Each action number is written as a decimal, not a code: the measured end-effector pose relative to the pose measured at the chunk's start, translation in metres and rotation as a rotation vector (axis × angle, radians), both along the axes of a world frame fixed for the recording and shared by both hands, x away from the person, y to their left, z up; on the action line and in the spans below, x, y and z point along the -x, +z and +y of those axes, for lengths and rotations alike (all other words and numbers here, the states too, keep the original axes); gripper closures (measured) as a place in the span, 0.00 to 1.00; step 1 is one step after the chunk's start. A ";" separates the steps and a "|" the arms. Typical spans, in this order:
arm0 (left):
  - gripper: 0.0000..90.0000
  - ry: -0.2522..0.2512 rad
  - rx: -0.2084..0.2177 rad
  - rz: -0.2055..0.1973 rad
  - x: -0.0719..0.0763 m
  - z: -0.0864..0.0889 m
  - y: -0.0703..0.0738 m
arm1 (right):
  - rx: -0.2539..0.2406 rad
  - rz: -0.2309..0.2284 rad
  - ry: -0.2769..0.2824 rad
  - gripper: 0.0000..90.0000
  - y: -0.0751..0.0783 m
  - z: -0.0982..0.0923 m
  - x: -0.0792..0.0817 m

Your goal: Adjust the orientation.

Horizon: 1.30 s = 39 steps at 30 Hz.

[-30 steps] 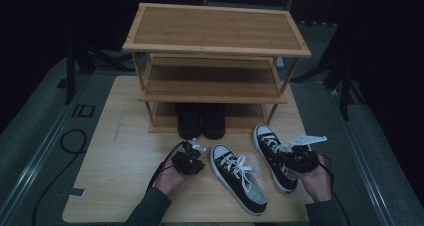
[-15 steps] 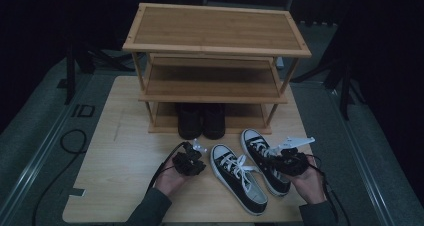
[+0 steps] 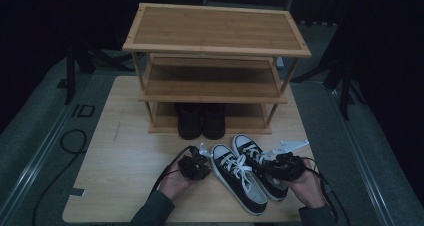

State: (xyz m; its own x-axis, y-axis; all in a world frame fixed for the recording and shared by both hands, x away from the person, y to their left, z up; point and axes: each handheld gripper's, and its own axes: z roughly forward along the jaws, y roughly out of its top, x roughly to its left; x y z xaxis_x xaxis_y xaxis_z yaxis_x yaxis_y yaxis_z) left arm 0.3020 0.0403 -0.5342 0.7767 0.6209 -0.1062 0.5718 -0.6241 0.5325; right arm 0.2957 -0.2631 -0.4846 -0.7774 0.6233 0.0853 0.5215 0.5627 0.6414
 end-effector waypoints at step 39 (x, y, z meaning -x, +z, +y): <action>1.00 -0.141 -0.008 0.030 0.018 -0.038 -0.001 | -0.110 -0.071 -0.150 0.69 0.022 -0.048 0.001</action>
